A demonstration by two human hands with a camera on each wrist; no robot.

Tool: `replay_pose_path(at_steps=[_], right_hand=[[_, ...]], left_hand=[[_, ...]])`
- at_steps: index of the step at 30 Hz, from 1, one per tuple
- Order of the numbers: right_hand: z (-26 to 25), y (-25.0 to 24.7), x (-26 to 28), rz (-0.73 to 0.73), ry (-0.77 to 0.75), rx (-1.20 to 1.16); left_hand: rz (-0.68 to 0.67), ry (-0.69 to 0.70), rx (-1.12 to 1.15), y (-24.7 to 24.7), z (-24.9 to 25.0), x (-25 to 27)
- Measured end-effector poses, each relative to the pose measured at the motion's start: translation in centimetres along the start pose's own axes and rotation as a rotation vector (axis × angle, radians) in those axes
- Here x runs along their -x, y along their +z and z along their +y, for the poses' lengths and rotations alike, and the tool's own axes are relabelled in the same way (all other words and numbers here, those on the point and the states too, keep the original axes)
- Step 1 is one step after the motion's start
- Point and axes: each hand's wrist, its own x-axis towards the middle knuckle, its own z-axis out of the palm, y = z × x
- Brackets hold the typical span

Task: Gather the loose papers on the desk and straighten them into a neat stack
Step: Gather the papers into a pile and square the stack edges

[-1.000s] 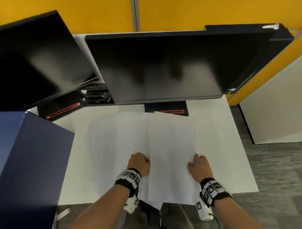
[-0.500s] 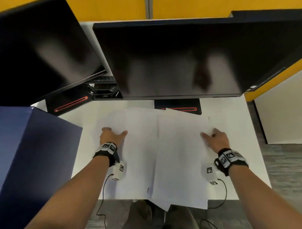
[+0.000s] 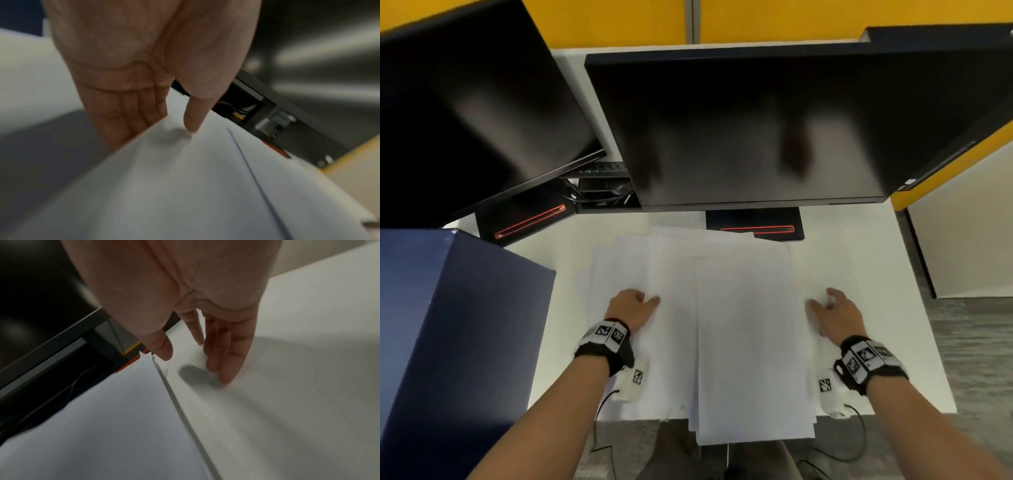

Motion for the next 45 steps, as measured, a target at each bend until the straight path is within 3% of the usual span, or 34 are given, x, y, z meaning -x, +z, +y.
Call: replay_pose_path(at_steps=[3,7,10,13,18,23,25,31,33,36,40,45], right_hand=[[1.5,2.3,2.6,-0.070,-0.067,0.148],[-1.2,6.1,5.3,-0.116,-0.175,0.238],[-2.2,5.6,4.7,-0.076,-0.185,0.213],[-0.8,3.0,4.6,-0.003,-0.144,0.203],[2.0,4.3,7.6,-0.086,-0.197,0.338],[2.5,6.6,11.7,-0.078,-0.222,0.331],[3.1,5.6,11.3,-0.048,-0.126,0.157],[3.4,0.7,3.7,0.091,0.096,-0.222],[2.1,0.3,1.2,0.107,0.123,-0.307],[-2.0,1.7,0.3,0.041,0.076,-0.282],[-6.4,5.2,1.3,0.009,-0.075,0.016],[-8.1,7.6,1.6,0.005,-0.126,-0.023]], left_hand=[[-0.036,0.080,-0.165,1.8,-0.7,2.1],[-0.048,0.188,-0.075,5.5,1.9,4.1],[-0.023,0.224,0.028,5.9,2.9,4.4],[-0.006,0.175,0.083,4.4,1.0,4.4],[-0.152,0.257,-0.140,4.8,-2.1,6.7],[-0.175,0.341,-0.212,6.5,-3.1,8.0],[-0.122,0.275,-0.132,5.3,-3.8,7.0],[0.361,-0.012,0.011,-0.5,-4.9,0.0],[0.428,-0.145,0.063,-1.3,-4.2,-1.0],[0.423,-0.263,0.167,-1.9,-3.5,-1.8],[0.398,-0.162,0.201,-0.3,-2.0,-1.1],[0.339,-0.003,0.192,3.5,0.6,0.9]])
